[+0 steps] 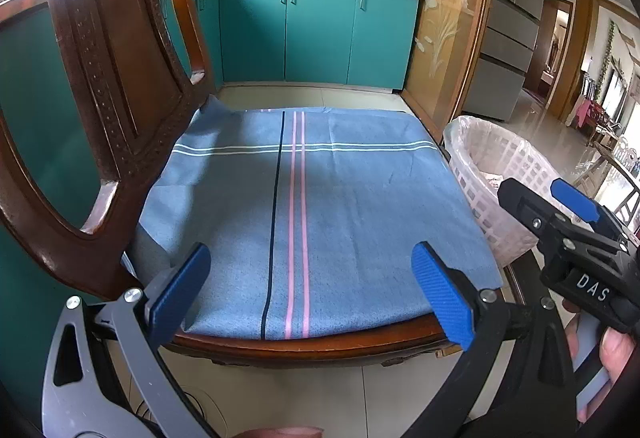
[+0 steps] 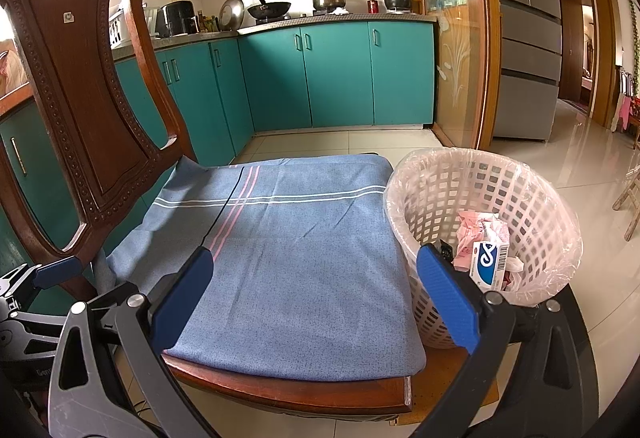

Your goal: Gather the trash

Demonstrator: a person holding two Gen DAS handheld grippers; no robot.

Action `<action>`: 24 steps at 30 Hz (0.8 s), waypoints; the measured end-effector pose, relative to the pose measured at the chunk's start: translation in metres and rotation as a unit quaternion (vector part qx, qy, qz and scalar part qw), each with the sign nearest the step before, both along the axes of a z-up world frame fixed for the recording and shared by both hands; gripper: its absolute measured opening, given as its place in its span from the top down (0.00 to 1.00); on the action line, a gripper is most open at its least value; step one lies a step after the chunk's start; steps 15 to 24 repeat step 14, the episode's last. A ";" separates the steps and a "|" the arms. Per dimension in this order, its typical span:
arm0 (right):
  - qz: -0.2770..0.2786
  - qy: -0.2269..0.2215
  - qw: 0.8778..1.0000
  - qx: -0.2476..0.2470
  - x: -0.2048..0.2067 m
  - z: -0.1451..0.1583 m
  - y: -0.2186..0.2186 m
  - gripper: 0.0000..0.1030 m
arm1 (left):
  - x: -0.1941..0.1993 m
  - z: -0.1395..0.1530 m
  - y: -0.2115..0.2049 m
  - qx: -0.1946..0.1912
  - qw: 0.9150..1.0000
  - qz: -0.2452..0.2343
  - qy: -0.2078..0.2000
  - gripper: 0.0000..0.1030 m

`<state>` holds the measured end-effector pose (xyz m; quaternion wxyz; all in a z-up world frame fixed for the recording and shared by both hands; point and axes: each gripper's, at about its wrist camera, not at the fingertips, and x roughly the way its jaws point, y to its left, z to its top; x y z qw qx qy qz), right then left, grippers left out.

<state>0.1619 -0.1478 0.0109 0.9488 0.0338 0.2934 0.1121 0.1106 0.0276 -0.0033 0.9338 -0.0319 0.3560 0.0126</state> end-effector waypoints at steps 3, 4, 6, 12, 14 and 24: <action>0.000 0.001 1.000 0.001 0.000 0.000 0.000 0.04 | -0.003 0.002 -0.001 0.006 1.000 0.006 -0.009 0.03; 0.001 0.001 1.000 0.000 0.000 -0.001 0.000 0.04 | -0.003 0.002 0.000 0.005 1.000 0.007 -0.008 0.03; 0.001 0.001 1.000 0.001 0.000 -0.002 -0.001 0.04 | -0.002 0.001 0.001 0.003 1.000 0.009 -0.005 0.03; 0.002 0.001 1.000 0.000 0.000 -0.001 -0.001 0.04 | 0.001 -0.001 0.002 -0.002 1.000 0.009 0.004 0.03; 0.001 0.001 1.000 0.001 0.000 -0.001 0.000 0.04 | 0.001 -0.001 0.002 -0.004 1.000 0.009 0.005 0.03; 0.001 0.001 1.000 0.001 0.000 -0.001 0.000 0.04 | 0.001 -0.001 0.002 -0.004 1.000 0.009 0.005 0.03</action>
